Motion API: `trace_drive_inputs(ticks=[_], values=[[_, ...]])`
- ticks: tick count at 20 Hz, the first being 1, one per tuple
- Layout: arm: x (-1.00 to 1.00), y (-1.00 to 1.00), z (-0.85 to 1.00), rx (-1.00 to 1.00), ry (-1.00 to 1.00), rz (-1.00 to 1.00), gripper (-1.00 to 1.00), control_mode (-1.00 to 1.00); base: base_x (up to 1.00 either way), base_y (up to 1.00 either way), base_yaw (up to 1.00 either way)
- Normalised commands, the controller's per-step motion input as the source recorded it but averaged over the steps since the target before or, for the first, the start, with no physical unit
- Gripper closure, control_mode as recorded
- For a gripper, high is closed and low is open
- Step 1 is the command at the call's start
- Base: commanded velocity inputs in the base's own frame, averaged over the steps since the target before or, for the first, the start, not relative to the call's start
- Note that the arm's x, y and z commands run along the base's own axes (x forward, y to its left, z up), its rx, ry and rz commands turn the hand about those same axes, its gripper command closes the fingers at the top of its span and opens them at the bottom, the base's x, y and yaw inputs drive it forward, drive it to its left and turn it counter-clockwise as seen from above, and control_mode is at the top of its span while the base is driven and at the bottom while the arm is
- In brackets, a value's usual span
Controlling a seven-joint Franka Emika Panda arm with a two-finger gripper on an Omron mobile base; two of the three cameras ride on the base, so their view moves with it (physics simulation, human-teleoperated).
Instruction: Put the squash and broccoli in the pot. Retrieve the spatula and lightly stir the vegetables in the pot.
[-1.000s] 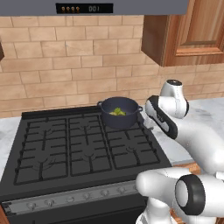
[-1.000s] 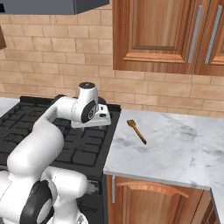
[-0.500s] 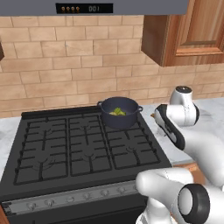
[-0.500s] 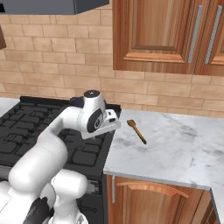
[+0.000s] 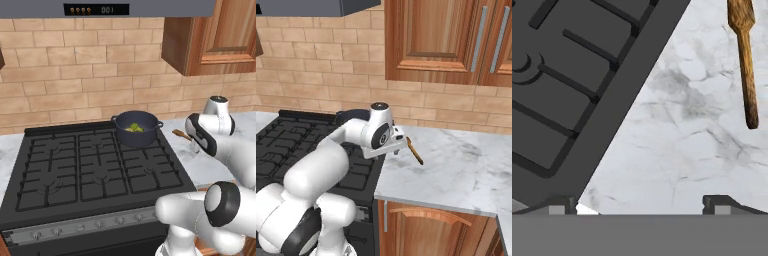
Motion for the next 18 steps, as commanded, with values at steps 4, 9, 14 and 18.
trace_drive_inputs(ticks=[4,9,14,18], values=[[0.16,-0.24,-0.17,0.0,-0.02,0.0,-1.0,-1.0,0.0,0.0,0.0],[0.2,-0.18,-0.22,0.0,-0.07,0.0,-1.0,-1.0,0.0,0.0,0.0],[0.33,-0.31,-0.13,0.0,0.0,0.0,-1.0,-1.0,0.0,0.0,0.0],[0.32,-0.37,-0.17,0.0,0.05,0.0,-1.0,-1.0,0.0,0.0,0.0]])
